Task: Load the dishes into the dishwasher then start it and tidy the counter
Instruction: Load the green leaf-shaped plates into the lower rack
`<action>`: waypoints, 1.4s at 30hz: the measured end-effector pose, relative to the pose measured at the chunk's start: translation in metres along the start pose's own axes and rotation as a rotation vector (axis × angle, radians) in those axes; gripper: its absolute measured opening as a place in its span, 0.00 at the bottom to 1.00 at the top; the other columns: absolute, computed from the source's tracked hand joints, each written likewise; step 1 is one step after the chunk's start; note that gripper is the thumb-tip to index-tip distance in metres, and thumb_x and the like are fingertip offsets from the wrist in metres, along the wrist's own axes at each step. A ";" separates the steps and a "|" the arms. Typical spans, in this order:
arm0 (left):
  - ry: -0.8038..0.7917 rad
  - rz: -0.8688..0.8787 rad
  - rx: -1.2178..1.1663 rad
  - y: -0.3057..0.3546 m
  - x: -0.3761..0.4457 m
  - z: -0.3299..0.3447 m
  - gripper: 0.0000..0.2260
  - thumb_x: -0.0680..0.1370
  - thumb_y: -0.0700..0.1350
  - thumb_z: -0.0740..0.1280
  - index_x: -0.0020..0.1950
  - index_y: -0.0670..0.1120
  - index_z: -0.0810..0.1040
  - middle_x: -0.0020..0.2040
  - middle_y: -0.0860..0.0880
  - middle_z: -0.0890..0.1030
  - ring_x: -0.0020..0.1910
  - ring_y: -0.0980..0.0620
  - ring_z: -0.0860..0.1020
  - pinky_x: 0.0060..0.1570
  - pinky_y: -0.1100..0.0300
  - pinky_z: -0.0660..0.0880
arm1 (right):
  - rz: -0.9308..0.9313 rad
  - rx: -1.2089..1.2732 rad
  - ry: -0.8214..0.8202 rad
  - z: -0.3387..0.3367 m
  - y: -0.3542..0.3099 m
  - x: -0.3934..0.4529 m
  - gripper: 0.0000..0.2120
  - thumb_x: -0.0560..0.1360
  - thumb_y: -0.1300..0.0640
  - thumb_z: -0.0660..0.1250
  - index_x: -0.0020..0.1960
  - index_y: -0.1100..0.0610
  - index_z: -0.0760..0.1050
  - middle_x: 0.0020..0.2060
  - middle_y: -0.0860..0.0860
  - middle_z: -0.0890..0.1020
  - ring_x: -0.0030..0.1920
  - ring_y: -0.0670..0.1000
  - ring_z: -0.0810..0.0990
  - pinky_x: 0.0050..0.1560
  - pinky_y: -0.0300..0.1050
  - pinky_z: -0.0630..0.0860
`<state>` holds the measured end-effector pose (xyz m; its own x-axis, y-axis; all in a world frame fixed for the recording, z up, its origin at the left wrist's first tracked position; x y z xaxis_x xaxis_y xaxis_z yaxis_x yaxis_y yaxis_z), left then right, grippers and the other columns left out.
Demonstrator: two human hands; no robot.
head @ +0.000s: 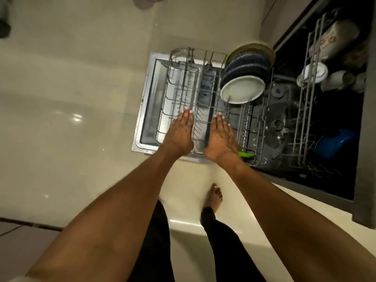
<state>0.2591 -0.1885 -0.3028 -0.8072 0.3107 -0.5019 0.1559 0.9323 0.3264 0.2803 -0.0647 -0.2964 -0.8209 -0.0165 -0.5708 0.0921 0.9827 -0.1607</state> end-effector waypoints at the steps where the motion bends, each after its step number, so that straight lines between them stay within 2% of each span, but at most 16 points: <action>1: 0.005 0.011 0.004 -0.006 -0.002 -0.016 0.44 0.74 0.43 0.67 0.81 0.40 0.42 0.81 0.41 0.42 0.81 0.44 0.44 0.79 0.49 0.48 | 0.007 -0.006 0.028 -0.012 -0.015 0.001 0.52 0.74 0.51 0.71 0.81 0.61 0.37 0.81 0.57 0.40 0.81 0.56 0.41 0.81 0.51 0.42; 6: 0.053 0.087 0.040 -0.044 -0.024 -0.098 0.45 0.74 0.39 0.67 0.81 0.42 0.40 0.81 0.44 0.40 0.80 0.47 0.41 0.77 0.53 0.42 | 0.101 -0.018 0.097 -0.061 -0.096 -0.005 0.52 0.75 0.49 0.70 0.81 0.63 0.36 0.81 0.59 0.41 0.81 0.57 0.41 0.81 0.52 0.42; 11: 0.084 0.169 0.075 -0.096 -0.049 -0.176 0.42 0.75 0.39 0.63 0.81 0.43 0.40 0.82 0.45 0.40 0.80 0.48 0.41 0.79 0.52 0.44 | 0.141 0.070 0.190 -0.106 -0.179 -0.013 0.41 0.79 0.51 0.60 0.81 0.63 0.39 0.81 0.60 0.42 0.81 0.57 0.42 0.81 0.53 0.45; 16: 0.139 0.214 0.100 -0.133 -0.050 -0.253 0.40 0.76 0.40 0.62 0.81 0.43 0.41 0.82 0.44 0.41 0.81 0.48 0.41 0.78 0.54 0.44 | 0.148 0.123 0.272 -0.159 -0.240 -0.003 0.37 0.83 0.47 0.55 0.82 0.62 0.40 0.81 0.59 0.43 0.81 0.57 0.42 0.81 0.51 0.42; 23: 0.206 0.301 0.126 -0.147 -0.005 -0.346 0.37 0.78 0.39 0.60 0.81 0.42 0.42 0.82 0.44 0.41 0.81 0.48 0.42 0.79 0.53 0.45 | 0.193 0.136 0.371 -0.241 -0.277 0.041 0.36 0.84 0.46 0.52 0.82 0.62 0.40 0.81 0.59 0.42 0.81 0.57 0.41 0.81 0.51 0.42; 29: 0.192 0.388 0.205 -0.150 0.058 -0.441 0.40 0.77 0.39 0.63 0.81 0.42 0.41 0.81 0.44 0.40 0.81 0.48 0.41 0.79 0.52 0.44 | 0.294 0.195 0.423 -0.316 -0.296 0.092 0.36 0.84 0.46 0.54 0.81 0.62 0.40 0.81 0.59 0.43 0.81 0.57 0.42 0.81 0.52 0.43; 33: 0.180 0.483 0.241 -0.144 0.101 -0.513 0.41 0.76 0.39 0.63 0.81 0.43 0.41 0.81 0.44 0.40 0.80 0.48 0.41 0.79 0.52 0.44 | 0.355 0.248 0.499 -0.388 -0.308 0.131 0.36 0.84 0.47 0.54 0.82 0.62 0.41 0.81 0.59 0.43 0.81 0.57 0.42 0.80 0.51 0.42; 42: 0.296 0.641 0.205 -0.122 0.187 -0.673 0.40 0.77 0.37 0.62 0.81 0.43 0.39 0.81 0.45 0.38 0.80 0.49 0.38 0.79 0.53 0.42 | 0.439 0.223 0.690 -0.552 -0.323 0.200 0.36 0.84 0.47 0.55 0.82 0.61 0.40 0.81 0.59 0.43 0.81 0.56 0.42 0.81 0.51 0.43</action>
<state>-0.2939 -0.3687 0.1028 -0.6372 0.7705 -0.0163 0.7288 0.6093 0.3123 -0.2251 -0.2838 0.0860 -0.8382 0.5453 -0.0113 0.5322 0.8131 -0.2358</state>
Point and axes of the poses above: each hand's wrist, its own x-axis towards the middle knuckle, its own z-axis out of the palm, y = z × x, the point moved 8 cm from there along x, towards the middle knuckle
